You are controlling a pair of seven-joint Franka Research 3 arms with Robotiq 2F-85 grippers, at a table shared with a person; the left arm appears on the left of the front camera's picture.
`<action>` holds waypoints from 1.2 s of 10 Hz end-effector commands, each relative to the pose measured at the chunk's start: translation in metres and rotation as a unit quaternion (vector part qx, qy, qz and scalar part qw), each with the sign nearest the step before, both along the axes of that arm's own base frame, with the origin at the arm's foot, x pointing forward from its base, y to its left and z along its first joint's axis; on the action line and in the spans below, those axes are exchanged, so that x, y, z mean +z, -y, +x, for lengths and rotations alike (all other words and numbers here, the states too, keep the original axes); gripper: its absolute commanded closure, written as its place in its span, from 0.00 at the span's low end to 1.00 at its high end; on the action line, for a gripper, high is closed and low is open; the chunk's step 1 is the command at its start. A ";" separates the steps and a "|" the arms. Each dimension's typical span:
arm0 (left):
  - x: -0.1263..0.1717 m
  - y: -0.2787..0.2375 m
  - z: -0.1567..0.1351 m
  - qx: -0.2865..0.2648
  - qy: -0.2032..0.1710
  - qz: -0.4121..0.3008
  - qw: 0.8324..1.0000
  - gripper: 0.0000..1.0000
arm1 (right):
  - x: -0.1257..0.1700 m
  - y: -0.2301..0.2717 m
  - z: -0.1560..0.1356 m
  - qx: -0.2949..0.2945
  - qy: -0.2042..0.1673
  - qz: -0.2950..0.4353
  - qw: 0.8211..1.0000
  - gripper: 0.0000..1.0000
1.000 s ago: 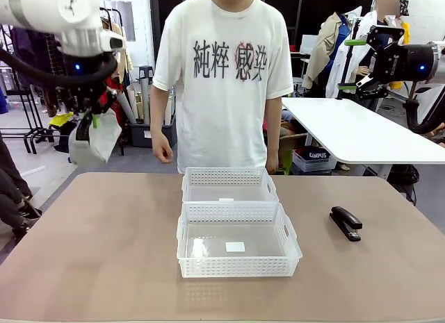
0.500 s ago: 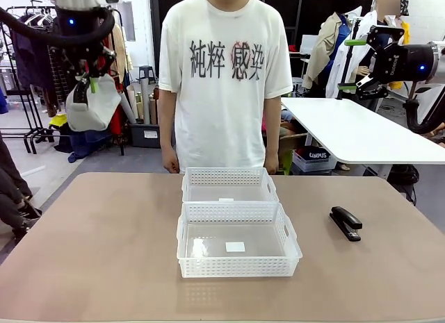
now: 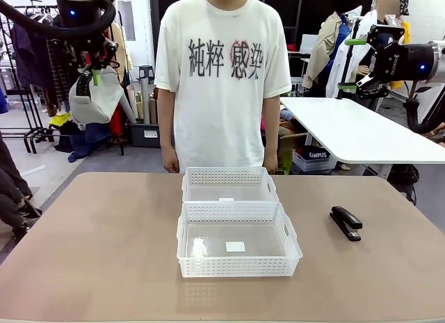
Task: Distribute items into two baskets.
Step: Move the picked Pencil pouch towards the Organizing basket indicated by the person, stopping as directed.
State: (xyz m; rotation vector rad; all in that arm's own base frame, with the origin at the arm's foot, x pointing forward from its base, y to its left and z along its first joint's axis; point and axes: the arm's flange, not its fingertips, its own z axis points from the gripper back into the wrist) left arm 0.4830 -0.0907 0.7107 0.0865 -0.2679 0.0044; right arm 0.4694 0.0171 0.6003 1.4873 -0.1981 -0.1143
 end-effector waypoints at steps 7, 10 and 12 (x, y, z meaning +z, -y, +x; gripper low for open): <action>0.001 -0.002 -0.001 0.002 0.001 0.002 1.000 1.00 | 0.001 0.000 0.000 0.000 0.000 0.000 1.000 0.00; 0.001 -0.002 -0.001 0.002 0.001 0.002 1.000 1.00 | 0.001 0.000 0.000 0.000 0.000 0.000 1.000 0.00; 0.001 -0.002 -0.001 0.002 0.001 0.002 1.000 1.00 | 0.001 0.000 0.000 0.000 0.000 0.000 1.000 0.00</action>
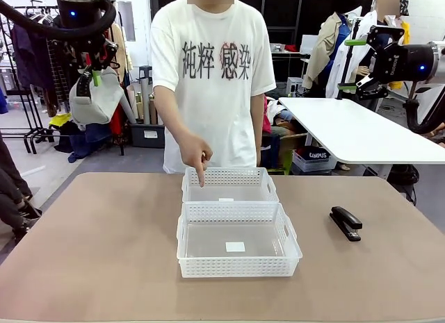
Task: Distribute items into two baskets.
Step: Move the picked Pencil pouch towards the Organizing basket indicated by the person, stopping as directed.
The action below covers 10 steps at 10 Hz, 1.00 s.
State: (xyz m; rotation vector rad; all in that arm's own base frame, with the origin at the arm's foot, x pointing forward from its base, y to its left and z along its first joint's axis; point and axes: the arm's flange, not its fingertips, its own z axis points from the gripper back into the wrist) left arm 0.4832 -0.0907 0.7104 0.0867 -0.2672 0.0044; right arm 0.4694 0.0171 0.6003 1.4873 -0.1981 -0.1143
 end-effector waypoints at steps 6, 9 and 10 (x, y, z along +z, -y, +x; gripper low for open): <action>0.001 -0.002 -0.001 0.002 0.001 0.002 1.000 1.00 | 0.001 0.000 0.000 0.000 0.000 0.000 1.000 0.00; 0.007 0.009 -0.013 -0.082 -0.023 0.014 0.996 1.00 | 0.001 0.000 0.000 0.000 0.000 0.000 1.000 0.00; 0.011 0.013 -0.017 -0.125 -0.022 0.010 0.992 1.00 | 0.001 0.000 0.000 0.000 0.000 0.000 1.000 0.00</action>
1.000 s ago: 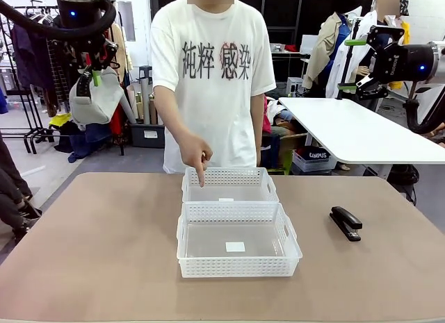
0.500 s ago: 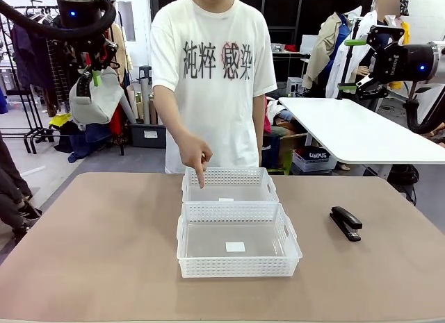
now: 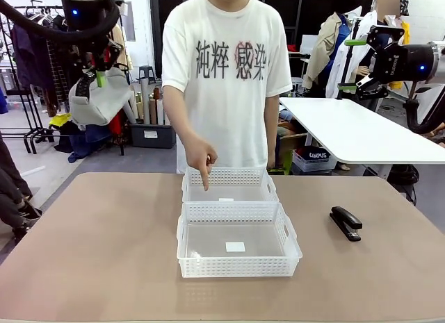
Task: Distribute items into two baskets.
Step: Move the picked Pencil pouch towards the Organizing basket indicated by the person, stopping as directed.
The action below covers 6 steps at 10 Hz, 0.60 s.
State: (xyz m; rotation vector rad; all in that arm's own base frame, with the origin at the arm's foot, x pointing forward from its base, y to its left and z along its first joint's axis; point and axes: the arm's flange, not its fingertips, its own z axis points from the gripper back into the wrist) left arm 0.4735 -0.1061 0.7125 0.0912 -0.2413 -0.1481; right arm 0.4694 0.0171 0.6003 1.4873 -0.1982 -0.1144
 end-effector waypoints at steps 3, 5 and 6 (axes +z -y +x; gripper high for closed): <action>0.013 0.014 -0.020 -0.168 -0.011 -0.025 0.985 1.00 | 0.001 0.000 0.000 0.000 0.000 0.000 1.000 0.00; 0.011 0.026 -0.022 -0.236 -0.005 -0.020 0.972 1.00 | 0.001 0.000 0.000 0.000 0.000 0.000 1.000 0.00; 0.011 0.032 -0.024 -0.260 -0.001 -0.015 0.966 1.00 | 0.001 0.000 0.000 0.000 0.000 0.000 1.000 0.00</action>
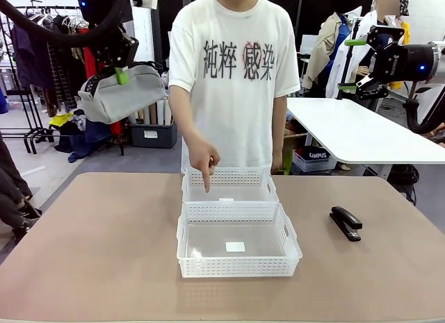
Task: Distribute items into two baskets.
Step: Move the picked Pencil pouch towards the Organizing basket indicated by the person, stopping as directed.
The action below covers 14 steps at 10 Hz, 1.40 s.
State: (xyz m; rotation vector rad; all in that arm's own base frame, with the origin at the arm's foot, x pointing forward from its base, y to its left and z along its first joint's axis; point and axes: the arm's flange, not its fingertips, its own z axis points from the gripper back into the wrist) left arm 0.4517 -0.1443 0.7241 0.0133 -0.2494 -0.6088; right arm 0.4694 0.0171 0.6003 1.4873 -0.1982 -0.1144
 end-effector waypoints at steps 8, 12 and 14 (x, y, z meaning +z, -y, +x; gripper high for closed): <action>-0.024 0.068 0.002 -0.268 0.042 0.008 0.962 1.00 | 0.001 0.000 0.000 0.000 0.000 0.000 1.000 0.00; -0.051 0.108 -0.014 -0.336 0.064 0.011 0.939 1.00 | 0.001 0.000 0.000 0.000 0.000 0.000 1.000 0.00; -0.059 0.123 -0.023 -0.360 0.063 0.006 0.931 1.00 | 0.001 0.000 0.000 0.000 0.000 0.000 1.000 0.00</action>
